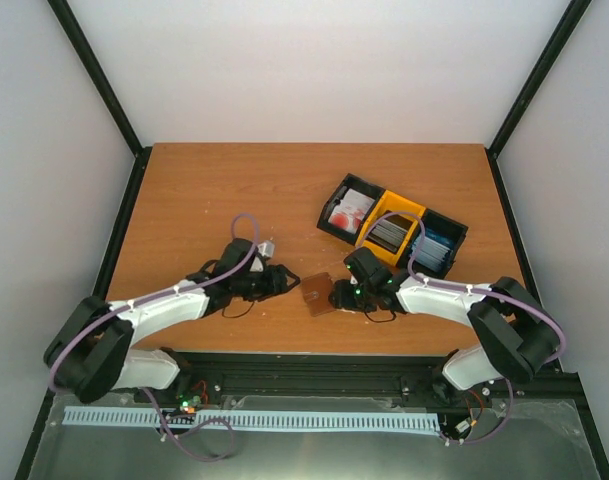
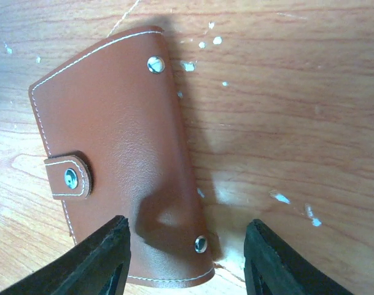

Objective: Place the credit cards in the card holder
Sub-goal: Move the card holder to the center of the board.

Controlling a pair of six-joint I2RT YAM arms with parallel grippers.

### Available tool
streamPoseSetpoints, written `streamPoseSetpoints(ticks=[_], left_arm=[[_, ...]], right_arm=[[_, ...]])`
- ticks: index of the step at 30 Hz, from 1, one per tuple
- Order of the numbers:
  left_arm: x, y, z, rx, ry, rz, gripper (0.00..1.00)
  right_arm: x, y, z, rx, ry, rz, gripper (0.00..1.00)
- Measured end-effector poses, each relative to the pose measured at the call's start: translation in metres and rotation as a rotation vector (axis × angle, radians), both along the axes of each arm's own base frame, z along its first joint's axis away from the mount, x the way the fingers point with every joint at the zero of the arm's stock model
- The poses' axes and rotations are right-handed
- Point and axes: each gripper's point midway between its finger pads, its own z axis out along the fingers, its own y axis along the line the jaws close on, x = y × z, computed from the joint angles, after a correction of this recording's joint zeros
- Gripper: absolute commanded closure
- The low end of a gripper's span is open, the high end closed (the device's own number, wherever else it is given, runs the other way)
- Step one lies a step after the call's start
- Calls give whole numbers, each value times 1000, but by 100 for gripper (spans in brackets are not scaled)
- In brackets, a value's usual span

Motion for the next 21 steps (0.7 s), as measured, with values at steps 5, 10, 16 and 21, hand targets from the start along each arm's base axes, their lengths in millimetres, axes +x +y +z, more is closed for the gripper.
streamPoseSetpoints(ticks=[5, 10, 16, 21], left_arm=[[0, -25, -10, 68, 21, -31, 50], [6, -45, -23, 160, 57, -46, 47], [5, -61, -37, 279, 102, -53, 44], [-2, -50, -55, 353, 160, -35, 44]], right_arm=[[1, -2, -1, -24, -20, 26, 55], [2, 4, -2, -4, -22, 48, 60], [1, 11, -3, 60, -28, 43, 66], [-2, 12, -5, 133, -36, 5, 72]])
